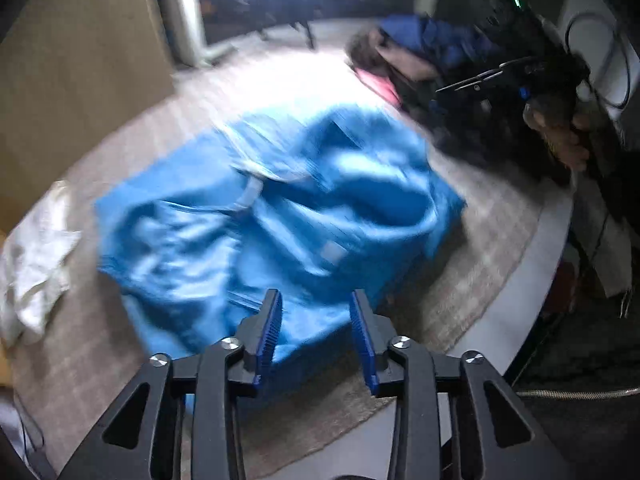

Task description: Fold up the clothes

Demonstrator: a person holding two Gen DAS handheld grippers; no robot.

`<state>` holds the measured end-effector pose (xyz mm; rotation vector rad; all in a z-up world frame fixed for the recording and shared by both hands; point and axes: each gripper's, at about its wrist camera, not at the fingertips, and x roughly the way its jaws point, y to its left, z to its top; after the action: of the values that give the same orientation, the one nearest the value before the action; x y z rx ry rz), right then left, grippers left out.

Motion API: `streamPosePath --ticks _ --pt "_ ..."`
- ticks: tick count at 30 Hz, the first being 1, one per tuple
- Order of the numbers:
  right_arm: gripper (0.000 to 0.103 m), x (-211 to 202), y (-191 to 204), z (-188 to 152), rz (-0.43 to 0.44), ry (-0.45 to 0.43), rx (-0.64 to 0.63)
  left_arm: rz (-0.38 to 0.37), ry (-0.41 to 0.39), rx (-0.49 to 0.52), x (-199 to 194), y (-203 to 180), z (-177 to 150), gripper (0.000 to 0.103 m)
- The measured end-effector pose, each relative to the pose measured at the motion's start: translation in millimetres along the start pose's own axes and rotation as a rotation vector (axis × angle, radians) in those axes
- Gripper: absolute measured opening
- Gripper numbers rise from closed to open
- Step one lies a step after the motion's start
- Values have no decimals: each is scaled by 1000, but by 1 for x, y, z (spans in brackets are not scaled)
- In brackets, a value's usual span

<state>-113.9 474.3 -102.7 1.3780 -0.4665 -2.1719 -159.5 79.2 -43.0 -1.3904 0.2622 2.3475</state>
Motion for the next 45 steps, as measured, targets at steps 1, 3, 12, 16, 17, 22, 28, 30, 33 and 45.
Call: streamPosePath --ticks 1,3,12,16,17,22,28,30,33,45 --pt "57 -9 -6 7 -33 -38 9 22 -28 -63 -9 14 -2 39" --pt "57 -14 -18 17 -85 -61 22 67 -51 -206 -15 47 -10 39" --pt "57 46 -27 -1 -134 54 51 106 8 -629 11 159 -56 40" --pt "58 56 -32 -4 -109 62 98 55 15 -619 31 165 -41 45" --pt "60 57 -35 -4 -98 60 117 49 21 -611 34 165 -36 45" --pt "62 55 -50 0 -45 29 216 6 25 -647 54 180 -16 49" --pt "66 58 -55 4 -49 26 252 -61 108 -705 81 194 -5 51" --pt "70 60 -54 5 -43 30 239 -69 123 -688 87 191 -2 51" --pt "72 63 -51 7 -34 35 222 -75 142 -667 95 186 2 51" --pt "72 79 -23 5 -74 10 52 -44 174 -586 103 172 13 50"
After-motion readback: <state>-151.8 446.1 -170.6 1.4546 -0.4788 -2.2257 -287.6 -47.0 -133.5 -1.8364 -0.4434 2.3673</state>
